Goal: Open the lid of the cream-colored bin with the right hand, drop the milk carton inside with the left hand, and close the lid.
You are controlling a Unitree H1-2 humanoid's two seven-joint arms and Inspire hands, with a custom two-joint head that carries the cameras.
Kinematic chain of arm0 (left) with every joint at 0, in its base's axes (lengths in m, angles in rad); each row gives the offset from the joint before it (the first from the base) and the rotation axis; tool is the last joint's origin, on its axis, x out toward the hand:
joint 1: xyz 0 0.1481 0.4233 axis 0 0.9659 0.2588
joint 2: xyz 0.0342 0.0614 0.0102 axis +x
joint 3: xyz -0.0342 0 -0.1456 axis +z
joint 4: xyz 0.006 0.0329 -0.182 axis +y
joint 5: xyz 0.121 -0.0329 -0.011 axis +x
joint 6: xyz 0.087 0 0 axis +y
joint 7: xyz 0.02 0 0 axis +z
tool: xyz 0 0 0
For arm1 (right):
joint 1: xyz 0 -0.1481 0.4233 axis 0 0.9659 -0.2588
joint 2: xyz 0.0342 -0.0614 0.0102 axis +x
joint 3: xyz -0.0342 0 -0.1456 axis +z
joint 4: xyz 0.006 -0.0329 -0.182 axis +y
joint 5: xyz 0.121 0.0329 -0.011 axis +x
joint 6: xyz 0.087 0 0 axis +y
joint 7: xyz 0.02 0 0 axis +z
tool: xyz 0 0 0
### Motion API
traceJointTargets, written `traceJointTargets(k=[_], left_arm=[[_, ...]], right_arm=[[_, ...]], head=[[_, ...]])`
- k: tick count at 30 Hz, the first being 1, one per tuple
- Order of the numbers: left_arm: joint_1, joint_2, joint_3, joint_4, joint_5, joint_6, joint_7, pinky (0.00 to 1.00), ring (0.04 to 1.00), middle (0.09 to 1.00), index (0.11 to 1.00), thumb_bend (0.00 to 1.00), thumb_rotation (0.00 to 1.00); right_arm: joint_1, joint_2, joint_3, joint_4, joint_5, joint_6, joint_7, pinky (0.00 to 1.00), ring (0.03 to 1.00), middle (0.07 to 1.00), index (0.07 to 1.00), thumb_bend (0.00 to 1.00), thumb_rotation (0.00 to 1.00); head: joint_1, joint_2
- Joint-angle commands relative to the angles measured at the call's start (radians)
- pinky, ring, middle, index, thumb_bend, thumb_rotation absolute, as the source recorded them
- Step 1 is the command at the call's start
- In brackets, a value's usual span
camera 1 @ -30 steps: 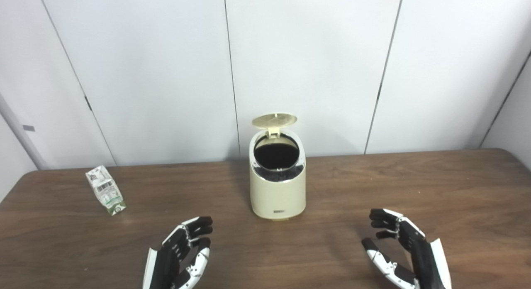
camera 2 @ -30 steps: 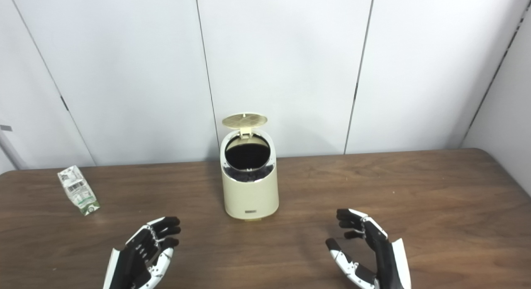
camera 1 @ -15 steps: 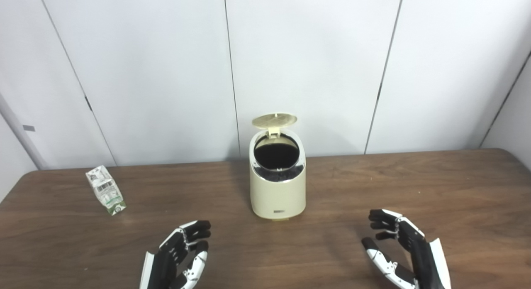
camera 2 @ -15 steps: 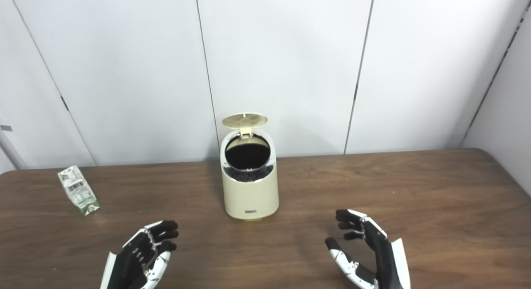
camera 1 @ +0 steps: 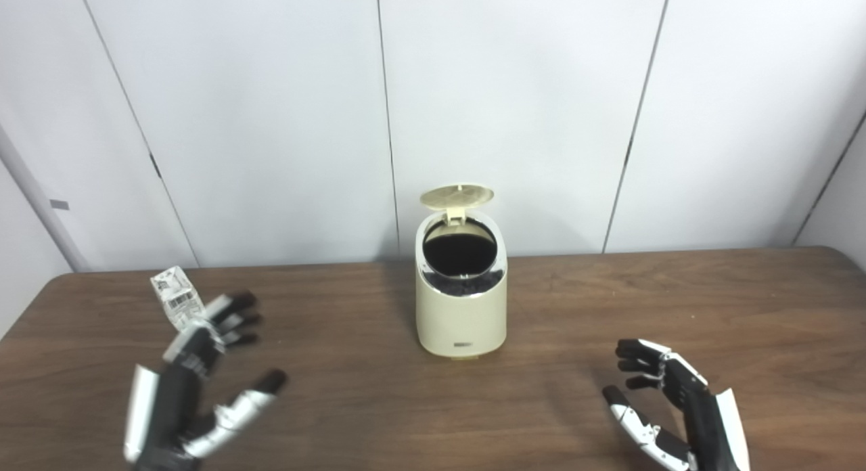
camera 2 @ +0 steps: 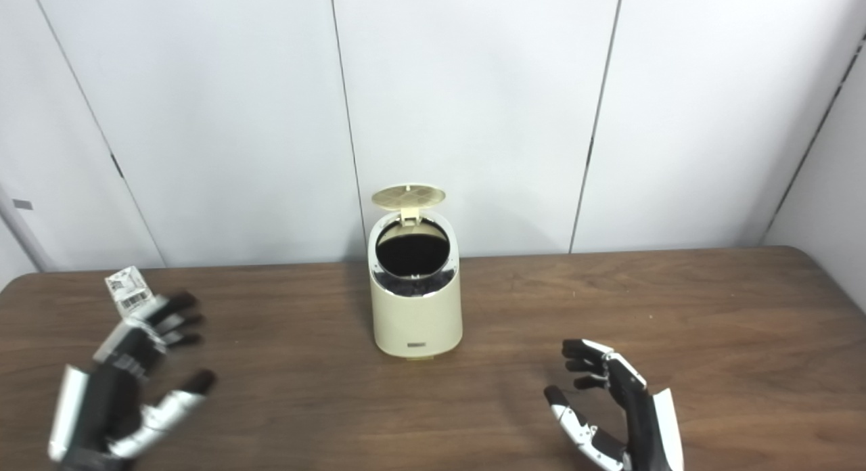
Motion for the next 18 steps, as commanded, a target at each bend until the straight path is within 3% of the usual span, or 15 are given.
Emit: traceJointTargets(k=[1, 5, 8, 11, 18], left_arm=[[-0.027, 0.006, 0.02, -0.042, 0.002, 0.009, 0.019, 0.7, 0.77, 0.814, 0.839, 0.9, 0.42], [-0.056, 0.034, 0.082, -0.034, 0.01, -0.011, 0.04, 0.69, 0.773, 0.808, 0.829, 0.86, 0.38], [-0.067, 0.046, 0.117, -0.036, 0.006, 0.011, 0.05, 0.72, 0.781, 0.804, 0.829, 0.84, 0.36], [-0.078, 0.063, 0.157, -0.019, 0.016, -0.012, 0.068, 0.7, 0.77, 0.793, 0.821, 0.81, 0.34], [-0.095, 0.062, 0.206, -0.02, 0.101, 0.02, 0.12, 0.71, 0.781, 0.805, 0.83, 0.83, 0.3]], right_arm=[[-0.007, -0.026, -0.018, 0.022, -0.009, -0.042, -0.006, 0.55, 0.656, 0.687, 0.677, 0.24, 0.19], [-0.013, -0.038, -0.031, 0.035, 0.016, -0.035, 0.0, 0.56, 0.66, 0.688, 0.675, 0.24, 0.13], [-0.02, -0.048, -0.042, 0.052, 0.029, -0.045, 0.001, 0.58, 0.668, 0.689, 0.67, 0.25, 0.05], [-0.023, -0.062, -0.05, 0.066, 0.038, -0.051, 0.002, 0.59, 0.679, 0.696, 0.674, 0.24, 0.02], [-0.044, -0.119, -0.079, 0.156, 0.072, -0.127, 0.001, 0.58, 0.679, 0.699, 0.678, 0.23, 0.0]], head=[[0.015, -0.002], [0.035, -0.009], [0.06, -0.015], [0.093, -0.02], [0.227, -0.035]])
